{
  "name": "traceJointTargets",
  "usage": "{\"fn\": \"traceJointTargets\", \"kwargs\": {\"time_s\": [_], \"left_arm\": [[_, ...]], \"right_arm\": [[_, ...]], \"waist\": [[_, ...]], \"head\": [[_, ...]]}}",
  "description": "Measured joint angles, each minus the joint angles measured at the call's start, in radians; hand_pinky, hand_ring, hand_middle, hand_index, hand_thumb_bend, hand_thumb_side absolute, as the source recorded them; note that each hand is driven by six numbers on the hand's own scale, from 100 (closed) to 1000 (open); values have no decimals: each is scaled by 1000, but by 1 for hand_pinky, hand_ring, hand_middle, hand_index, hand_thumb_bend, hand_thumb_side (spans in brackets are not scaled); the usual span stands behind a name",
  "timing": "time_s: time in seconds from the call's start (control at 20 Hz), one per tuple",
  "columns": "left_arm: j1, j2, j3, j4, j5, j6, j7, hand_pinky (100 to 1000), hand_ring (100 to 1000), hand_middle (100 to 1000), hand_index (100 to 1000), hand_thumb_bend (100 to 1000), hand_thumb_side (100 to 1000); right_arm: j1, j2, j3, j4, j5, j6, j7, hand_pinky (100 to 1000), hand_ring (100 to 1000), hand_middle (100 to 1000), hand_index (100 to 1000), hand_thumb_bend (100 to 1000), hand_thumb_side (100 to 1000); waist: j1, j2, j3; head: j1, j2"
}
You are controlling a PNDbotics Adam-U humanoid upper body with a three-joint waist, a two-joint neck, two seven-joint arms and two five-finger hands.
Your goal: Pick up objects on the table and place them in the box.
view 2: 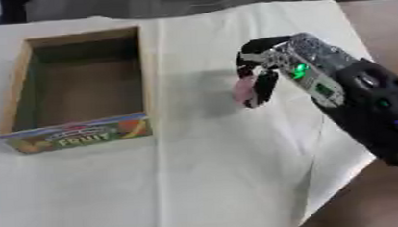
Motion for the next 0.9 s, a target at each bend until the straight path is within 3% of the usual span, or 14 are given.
{"fn": "traceJointTargets", "kwargs": {"time_s": [0.05,0.1,0.2,0.9], "left_arm": [[0,0,0,0,0,0,0,743,628,608,824,100,617],[0,0,0,0,0,0,0,743,628,608,824,100,618],[0,0,0,0,0,0,0,743,628,608,824,100,618],[0,0,0,0,1,0,0,743,629,608,824,100,618]], "right_arm": [[0,0,-4,-8,-6,3,-3,777,816,526,481,150,146],[0,0,-7,-17,-12,7,-7,775,813,524,473,153,100],[0,0,-15,-40,-22,15,-15,771,810,523,465,100,100],[0,-9,-52,-154,-62,74,-41,759,796,504,446,100,111]], "waist": [[0,0,0],[0,0,-1],[0,0,-3],[0,-4,-5]], "head": [[0,0],[0,-1],[0,-4],[0,-8]]}}
